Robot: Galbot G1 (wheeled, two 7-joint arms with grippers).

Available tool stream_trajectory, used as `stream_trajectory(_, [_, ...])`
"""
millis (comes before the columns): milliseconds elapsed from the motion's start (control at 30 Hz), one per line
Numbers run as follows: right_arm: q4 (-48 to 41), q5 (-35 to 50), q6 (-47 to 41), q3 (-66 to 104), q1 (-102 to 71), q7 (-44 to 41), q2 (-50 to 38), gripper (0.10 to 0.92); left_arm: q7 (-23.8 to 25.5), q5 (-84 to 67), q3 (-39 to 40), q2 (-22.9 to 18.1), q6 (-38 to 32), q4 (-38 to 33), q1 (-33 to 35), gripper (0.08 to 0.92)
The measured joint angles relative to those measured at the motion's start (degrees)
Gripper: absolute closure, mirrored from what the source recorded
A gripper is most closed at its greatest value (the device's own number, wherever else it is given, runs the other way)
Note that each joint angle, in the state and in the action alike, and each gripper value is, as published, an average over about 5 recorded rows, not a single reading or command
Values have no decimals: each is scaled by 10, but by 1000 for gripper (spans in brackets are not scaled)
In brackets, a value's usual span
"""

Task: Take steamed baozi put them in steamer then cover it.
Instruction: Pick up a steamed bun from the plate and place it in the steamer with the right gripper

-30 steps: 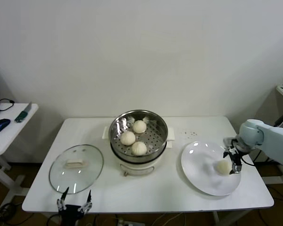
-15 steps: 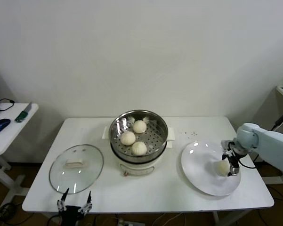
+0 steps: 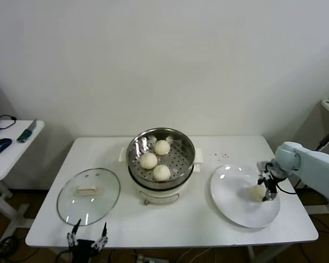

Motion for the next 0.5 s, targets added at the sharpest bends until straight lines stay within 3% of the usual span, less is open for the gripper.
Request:
stream_trajectory(200, [2,40,-7,-49,71,7,21,333,0,0,3,0,-4,-6,7,177])
stream_trajectory(500, [3,173,-26,-138,217,23,97,333,-6,-5,13,-1,-6,-17,20,177])
